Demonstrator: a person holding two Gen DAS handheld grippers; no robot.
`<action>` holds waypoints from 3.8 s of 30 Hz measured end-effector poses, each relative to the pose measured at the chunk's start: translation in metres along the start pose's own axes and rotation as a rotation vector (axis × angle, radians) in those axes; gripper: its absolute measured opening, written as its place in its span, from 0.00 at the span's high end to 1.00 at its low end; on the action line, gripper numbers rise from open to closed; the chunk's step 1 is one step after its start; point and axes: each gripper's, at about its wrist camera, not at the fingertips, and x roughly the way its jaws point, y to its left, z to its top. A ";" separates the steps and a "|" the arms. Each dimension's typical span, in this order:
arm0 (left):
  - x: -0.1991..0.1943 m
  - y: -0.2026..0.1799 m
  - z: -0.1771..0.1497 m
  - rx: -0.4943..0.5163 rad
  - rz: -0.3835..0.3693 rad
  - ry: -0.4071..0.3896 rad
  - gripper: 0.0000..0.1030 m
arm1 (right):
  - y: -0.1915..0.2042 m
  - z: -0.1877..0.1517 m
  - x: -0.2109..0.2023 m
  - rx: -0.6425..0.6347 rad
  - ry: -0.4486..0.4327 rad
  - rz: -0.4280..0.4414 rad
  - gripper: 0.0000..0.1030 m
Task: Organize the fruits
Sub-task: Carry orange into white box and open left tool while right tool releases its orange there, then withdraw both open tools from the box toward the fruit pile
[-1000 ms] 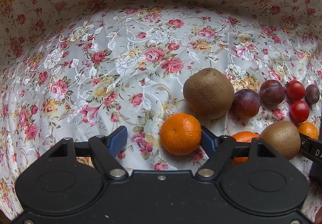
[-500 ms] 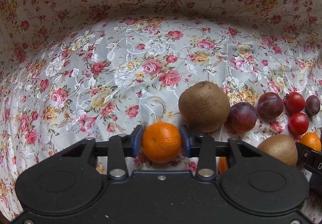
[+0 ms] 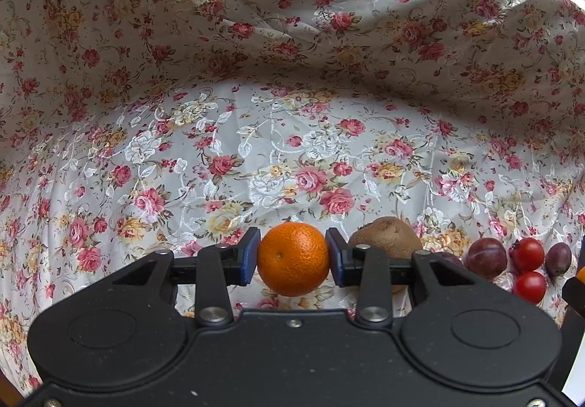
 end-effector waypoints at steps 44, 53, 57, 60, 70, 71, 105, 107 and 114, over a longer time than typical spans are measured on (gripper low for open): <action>-0.062 -0.295 -0.125 0.580 -0.318 0.094 0.54 | -0.284 -0.018 -0.054 0.480 0.016 -0.388 0.59; -0.065 -0.296 -0.126 0.606 -0.314 0.085 0.45 | -0.283 -0.017 -0.058 0.469 0.031 -0.383 0.58; -0.064 -0.297 -0.127 0.626 -0.306 0.105 0.45 | -0.281 -0.015 -0.058 0.457 0.041 -0.379 0.58; -0.065 -0.296 -0.129 0.642 -0.318 0.127 0.44 | -0.283 -0.015 -0.058 0.471 0.053 -0.380 0.58; -0.069 -0.298 -0.134 0.671 -0.318 0.123 0.44 | -0.281 -0.015 -0.061 0.490 0.047 -0.350 0.57; -0.069 -0.298 -0.134 0.671 -0.319 0.122 0.44 | -0.280 -0.014 -0.061 0.484 0.045 -0.360 0.57; -0.072 -0.257 -0.105 0.572 -0.295 0.083 0.40 | -0.240 -0.002 -0.047 0.368 0.116 -0.396 0.58; -0.069 -0.251 -0.100 0.554 -0.283 0.085 0.40 | -0.232 -0.001 -0.045 0.354 0.107 -0.383 0.58; -0.054 -0.229 -0.089 0.526 -0.226 0.096 0.40 | -0.206 0.002 -0.036 0.308 0.110 -0.373 0.58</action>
